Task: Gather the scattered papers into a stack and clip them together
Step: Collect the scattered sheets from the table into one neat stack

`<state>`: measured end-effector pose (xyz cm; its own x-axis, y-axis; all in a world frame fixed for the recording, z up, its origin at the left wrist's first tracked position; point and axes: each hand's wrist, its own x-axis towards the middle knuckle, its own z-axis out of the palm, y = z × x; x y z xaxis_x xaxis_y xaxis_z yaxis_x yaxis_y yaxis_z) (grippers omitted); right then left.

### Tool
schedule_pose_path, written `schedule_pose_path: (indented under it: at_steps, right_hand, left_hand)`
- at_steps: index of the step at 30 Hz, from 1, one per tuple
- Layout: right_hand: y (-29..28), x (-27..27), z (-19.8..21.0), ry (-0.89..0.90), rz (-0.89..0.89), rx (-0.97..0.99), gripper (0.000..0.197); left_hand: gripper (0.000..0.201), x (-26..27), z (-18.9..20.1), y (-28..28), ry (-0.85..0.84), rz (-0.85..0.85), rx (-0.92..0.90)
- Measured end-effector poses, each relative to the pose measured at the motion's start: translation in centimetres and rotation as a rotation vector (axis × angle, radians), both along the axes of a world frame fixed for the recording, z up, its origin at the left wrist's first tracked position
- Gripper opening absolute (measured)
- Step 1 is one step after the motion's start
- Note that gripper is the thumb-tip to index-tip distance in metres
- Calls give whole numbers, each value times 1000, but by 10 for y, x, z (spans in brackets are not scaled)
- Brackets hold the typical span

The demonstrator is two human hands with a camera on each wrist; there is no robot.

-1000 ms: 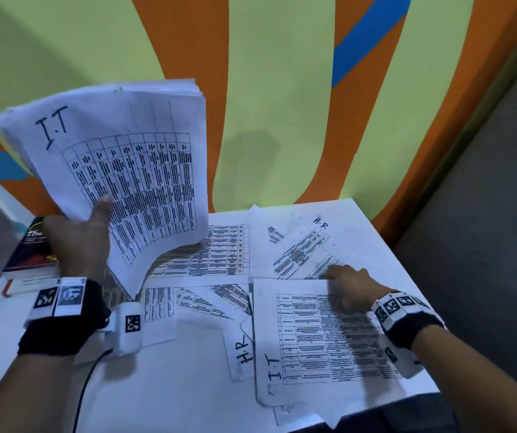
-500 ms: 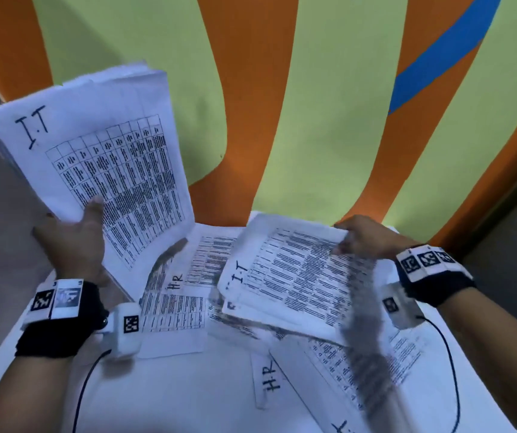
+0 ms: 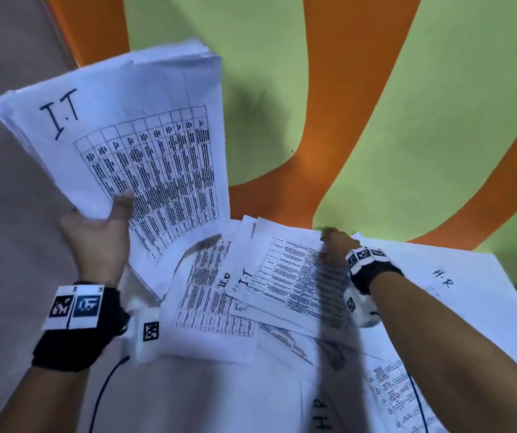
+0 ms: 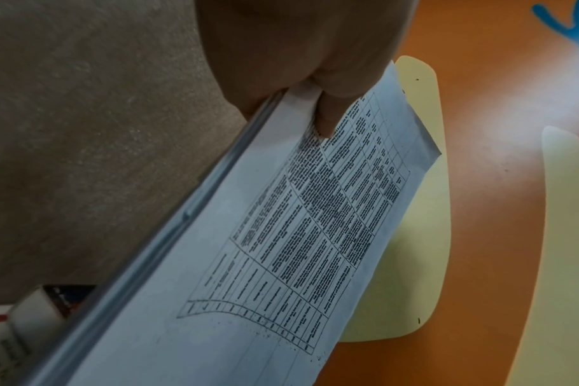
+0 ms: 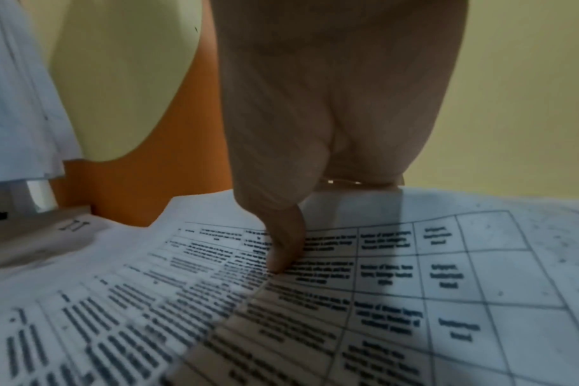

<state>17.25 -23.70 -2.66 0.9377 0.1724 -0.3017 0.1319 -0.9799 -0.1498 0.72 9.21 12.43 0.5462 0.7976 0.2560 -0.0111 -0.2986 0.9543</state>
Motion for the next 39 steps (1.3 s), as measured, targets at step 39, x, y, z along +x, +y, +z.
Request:
schedule_pose_path:
  at_steps: [39]
  right_hand:
    - [-70,-154,59,104,-542,1439,30]
  left_hand:
    - [33,-17,-80,-114,278,-824,-522]
